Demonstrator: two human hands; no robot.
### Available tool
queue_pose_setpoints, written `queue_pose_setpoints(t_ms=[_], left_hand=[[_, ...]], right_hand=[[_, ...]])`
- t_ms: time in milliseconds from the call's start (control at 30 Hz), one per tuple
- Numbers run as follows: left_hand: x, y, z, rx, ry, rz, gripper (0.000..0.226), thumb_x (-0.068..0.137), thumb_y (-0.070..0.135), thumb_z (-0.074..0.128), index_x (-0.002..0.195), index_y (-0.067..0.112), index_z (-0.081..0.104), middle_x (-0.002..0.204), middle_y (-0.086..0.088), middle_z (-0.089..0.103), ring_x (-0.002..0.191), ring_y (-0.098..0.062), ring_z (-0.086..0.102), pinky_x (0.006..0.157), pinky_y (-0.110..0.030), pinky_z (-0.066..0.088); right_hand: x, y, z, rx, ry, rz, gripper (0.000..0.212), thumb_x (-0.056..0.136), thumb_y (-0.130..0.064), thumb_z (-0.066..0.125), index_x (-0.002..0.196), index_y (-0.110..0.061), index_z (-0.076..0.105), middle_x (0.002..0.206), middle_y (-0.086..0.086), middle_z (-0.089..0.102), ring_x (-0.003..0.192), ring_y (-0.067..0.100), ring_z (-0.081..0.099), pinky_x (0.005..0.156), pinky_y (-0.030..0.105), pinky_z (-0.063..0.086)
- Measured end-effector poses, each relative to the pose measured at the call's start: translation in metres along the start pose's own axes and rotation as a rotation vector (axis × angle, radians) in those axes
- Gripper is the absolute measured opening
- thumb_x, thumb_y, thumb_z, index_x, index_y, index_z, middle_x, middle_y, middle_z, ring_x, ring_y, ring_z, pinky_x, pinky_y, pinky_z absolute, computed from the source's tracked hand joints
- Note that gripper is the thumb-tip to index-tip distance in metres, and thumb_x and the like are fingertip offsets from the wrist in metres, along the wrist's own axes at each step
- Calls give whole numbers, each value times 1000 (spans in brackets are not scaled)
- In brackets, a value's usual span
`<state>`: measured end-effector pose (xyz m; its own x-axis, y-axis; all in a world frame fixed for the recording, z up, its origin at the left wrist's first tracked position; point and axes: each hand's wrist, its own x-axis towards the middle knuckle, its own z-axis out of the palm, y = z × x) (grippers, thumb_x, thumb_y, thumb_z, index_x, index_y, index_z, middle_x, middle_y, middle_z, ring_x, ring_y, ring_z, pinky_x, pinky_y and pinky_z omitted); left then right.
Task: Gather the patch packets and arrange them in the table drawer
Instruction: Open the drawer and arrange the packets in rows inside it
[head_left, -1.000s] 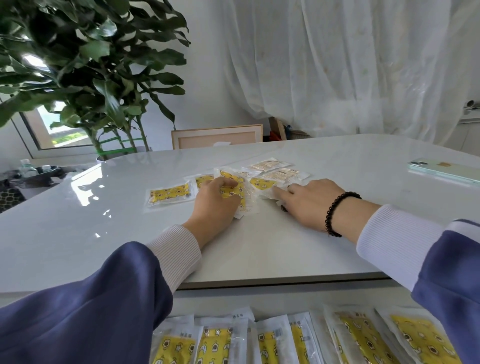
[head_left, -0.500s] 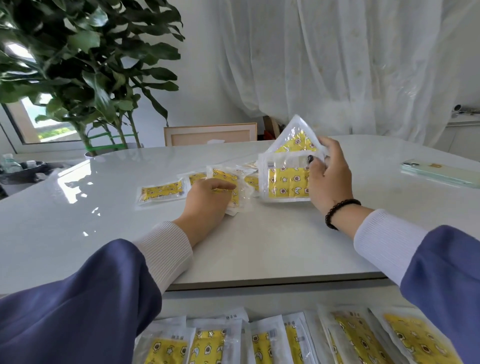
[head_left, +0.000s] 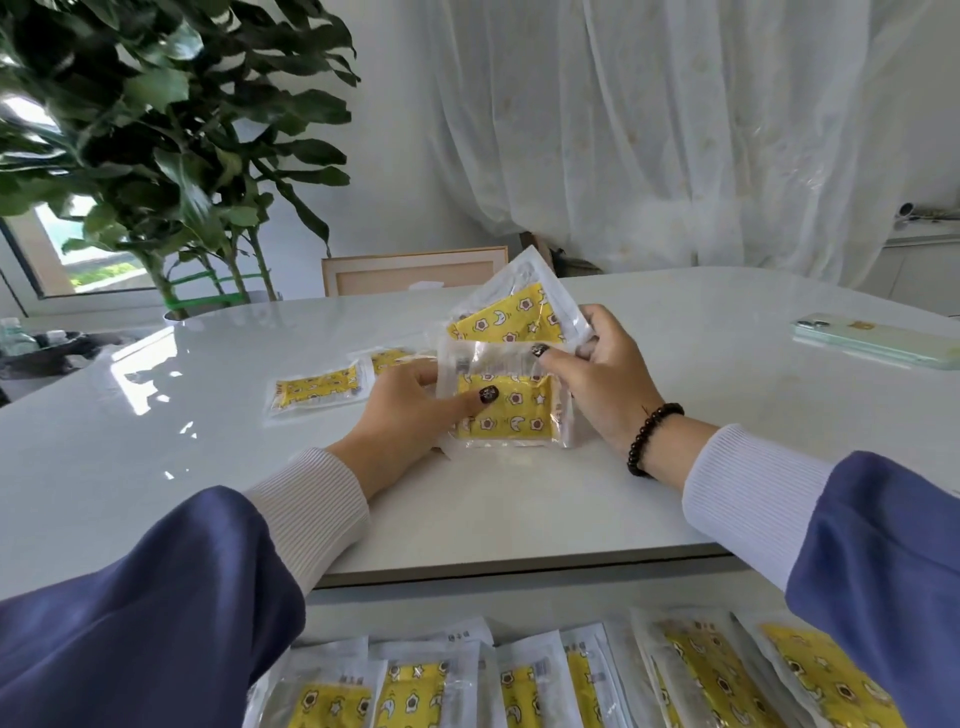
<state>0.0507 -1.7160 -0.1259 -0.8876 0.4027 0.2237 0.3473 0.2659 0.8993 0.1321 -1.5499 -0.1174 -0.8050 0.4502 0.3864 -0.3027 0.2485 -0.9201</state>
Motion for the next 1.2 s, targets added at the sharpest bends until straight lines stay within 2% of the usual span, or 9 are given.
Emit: queue_pose_setpoints(t_ms=[167,333,433,533,733,867,1033,1100,1200], left_hand=[[0,0,0,53,69,215,5,79,20,77,84,21,75,96,6,69,92,-17,67,86,-37,55],[-4,0,5,308,81,399,20,81,31,75,83,11,77,92,1,64,82,-8,55,74,-21,42],[-7,1,6,314,27,416,18,78,36,76,86,20,79,89,17,58,81,0,54,73,-16,40],[-10,1,6,325,23,454,24,73,45,76,90,28,78,97,12,62,89,-4,57,80,-19,44],[-10,2,5,249,252,366,35,66,50,80,77,18,75,87,6,67,86,-7,61,81,-26,48],[-11,3,6,390,100,323,47,57,57,82,89,23,74,107,10,62,104,-5,54,93,-23,40],[-12,6,1,425,-236,226,87,38,71,74,115,34,63,129,12,53,120,-6,46,98,-23,34],[-11,5,-1,457,-274,222,85,42,63,81,120,36,59,131,13,50,120,-5,44,97,-21,33],[-10,4,1,480,-221,243,73,51,55,85,118,36,60,129,14,51,118,-3,45,95,-19,32]], right_hand=[[-1,2,-10,-32,-31,-181,52,79,-9,74,123,-23,49,111,0,67,95,15,68,76,33,59],[-2,3,-15,-191,24,-333,55,72,-22,82,118,-21,51,106,-15,63,97,-3,61,80,14,51],[-4,3,-18,-288,44,-329,69,68,-26,83,124,-34,43,103,-17,61,101,-6,56,86,7,44],[-6,4,-24,-390,-68,-319,51,69,-20,82,111,-32,57,99,-17,62,95,-5,59,83,19,53],[-9,6,-44,-378,7,-307,14,78,-5,74,83,-17,70,83,-8,69,75,-6,62,72,5,48],[-14,4,-51,-465,-149,-70,4,84,-21,69,84,-23,73,93,-9,71,91,-1,63,84,15,46],[-31,-12,-56,-513,-476,106,52,56,-53,73,103,-31,70,115,-20,58,110,-2,51,94,16,38],[-34,-16,-58,-649,-573,93,70,47,-54,79,114,-39,63,126,-21,49,118,-1,44,101,19,32],[-30,-26,-60,-694,-606,156,90,46,-46,84,128,-42,48,122,-21,45,119,1,39,92,14,32]])
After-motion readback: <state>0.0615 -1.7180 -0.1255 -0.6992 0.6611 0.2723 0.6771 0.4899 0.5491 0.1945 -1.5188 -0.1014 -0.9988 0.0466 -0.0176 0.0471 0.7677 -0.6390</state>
